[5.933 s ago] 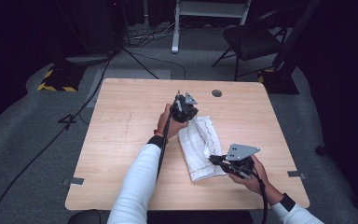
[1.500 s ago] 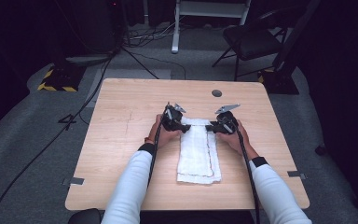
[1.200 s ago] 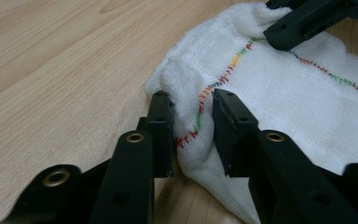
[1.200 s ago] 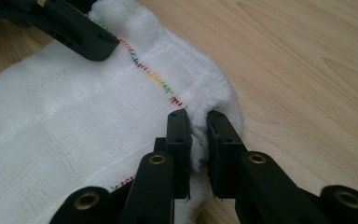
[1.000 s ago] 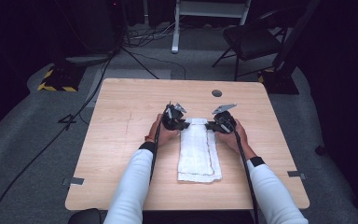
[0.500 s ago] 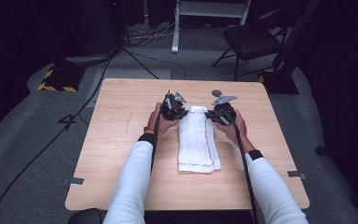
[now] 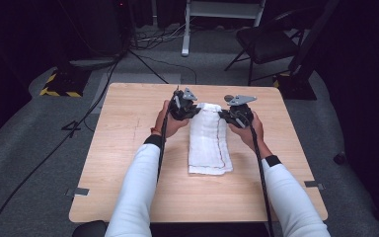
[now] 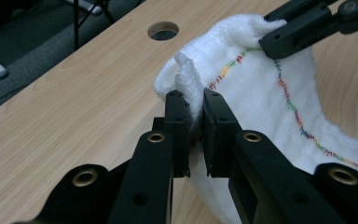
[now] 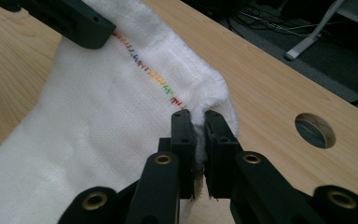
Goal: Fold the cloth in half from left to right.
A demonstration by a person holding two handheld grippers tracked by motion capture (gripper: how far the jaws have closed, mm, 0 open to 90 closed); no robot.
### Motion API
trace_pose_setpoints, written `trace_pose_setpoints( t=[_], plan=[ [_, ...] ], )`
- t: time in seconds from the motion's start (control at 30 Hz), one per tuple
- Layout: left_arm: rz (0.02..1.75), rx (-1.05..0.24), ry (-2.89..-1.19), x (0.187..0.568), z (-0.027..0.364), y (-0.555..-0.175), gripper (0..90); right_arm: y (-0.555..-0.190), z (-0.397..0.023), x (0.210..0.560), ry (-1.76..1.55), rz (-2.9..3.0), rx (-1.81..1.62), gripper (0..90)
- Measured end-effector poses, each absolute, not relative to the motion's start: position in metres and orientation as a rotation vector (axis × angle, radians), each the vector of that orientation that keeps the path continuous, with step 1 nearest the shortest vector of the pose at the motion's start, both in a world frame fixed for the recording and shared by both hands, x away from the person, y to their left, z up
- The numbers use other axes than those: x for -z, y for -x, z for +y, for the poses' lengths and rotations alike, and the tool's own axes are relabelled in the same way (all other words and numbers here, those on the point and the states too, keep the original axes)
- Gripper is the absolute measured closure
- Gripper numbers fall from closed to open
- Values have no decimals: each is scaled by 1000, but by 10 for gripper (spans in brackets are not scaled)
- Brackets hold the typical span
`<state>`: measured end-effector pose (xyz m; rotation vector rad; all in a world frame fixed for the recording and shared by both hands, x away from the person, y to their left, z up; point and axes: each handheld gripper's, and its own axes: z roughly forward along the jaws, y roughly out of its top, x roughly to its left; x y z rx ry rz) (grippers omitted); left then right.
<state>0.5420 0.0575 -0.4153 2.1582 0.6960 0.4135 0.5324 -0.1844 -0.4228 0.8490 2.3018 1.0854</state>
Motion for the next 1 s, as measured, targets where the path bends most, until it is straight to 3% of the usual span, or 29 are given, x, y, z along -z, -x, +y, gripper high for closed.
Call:
trace_pose_setpoints(
  t=[1.0],
  plan=[
    [467,-249,-2193,453,74,-465,769,-463,-207,448,-611,2541,-1178,834]
  ],
)
